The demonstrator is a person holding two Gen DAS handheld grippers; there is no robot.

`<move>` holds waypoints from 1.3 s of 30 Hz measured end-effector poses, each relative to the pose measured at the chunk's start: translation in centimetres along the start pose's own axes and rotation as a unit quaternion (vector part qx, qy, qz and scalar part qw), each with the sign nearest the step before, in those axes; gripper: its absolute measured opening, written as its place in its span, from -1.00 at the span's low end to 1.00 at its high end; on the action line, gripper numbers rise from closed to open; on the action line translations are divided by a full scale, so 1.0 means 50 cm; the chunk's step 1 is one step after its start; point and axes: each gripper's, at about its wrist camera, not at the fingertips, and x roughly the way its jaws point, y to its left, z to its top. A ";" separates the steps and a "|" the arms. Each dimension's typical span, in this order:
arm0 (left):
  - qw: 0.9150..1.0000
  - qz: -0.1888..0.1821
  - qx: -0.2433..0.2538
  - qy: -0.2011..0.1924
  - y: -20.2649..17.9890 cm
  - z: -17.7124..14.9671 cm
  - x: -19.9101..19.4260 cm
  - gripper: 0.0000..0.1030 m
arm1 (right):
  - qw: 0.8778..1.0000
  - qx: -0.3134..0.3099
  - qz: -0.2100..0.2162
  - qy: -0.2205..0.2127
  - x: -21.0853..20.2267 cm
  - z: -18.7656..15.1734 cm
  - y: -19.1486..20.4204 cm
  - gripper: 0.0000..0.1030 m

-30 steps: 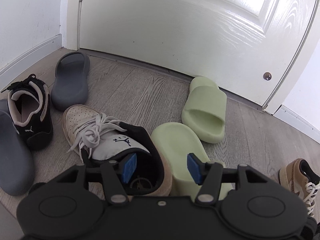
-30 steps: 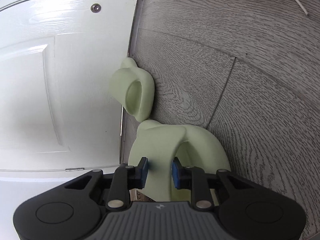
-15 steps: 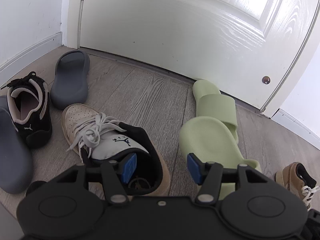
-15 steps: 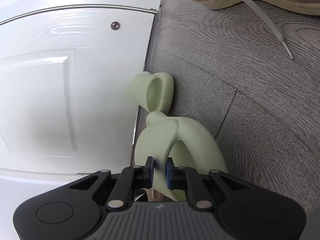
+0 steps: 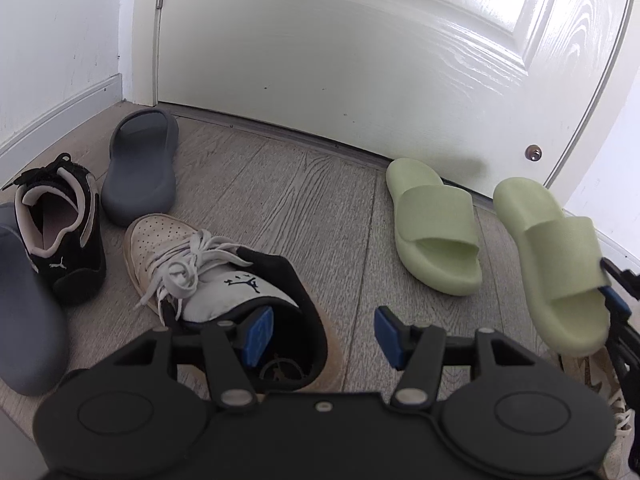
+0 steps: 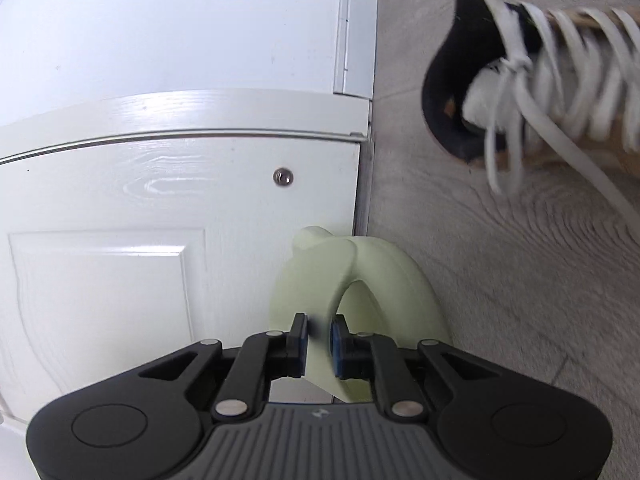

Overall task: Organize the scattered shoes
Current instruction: 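Set the slide beside the first slide with the right tool and open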

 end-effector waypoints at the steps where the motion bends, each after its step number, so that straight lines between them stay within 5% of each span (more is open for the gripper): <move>1: 1.000 0.003 0.005 -0.001 -0.003 -0.001 0.001 0.11 | 1.000 -0.008 -0.006 -0.005 0.017 0.007 0.003 -0.72; 10: 1.000 0.012 0.013 -0.001 -0.018 -0.004 0.018 0.11 | 0.998 -0.020 -0.061 0.007 0.127 0.047 -0.060 -0.72; 21: 1.000 0.008 0.021 -0.002 -0.033 -0.011 0.018 0.11 | 0.996 -0.033 -0.060 0.052 0.200 0.040 -0.048 -0.69; 30: 0.999 0.008 0.032 0.000 -0.050 -0.016 0.021 0.11 | 0.995 0.039 -0.054 0.080 0.272 0.019 -0.058 -0.66; 39: 0.999 0.010 0.043 0.001 -0.065 -0.023 0.021 0.11 | 0.994 0.005 -0.080 0.071 0.286 0.008 -0.058 -0.38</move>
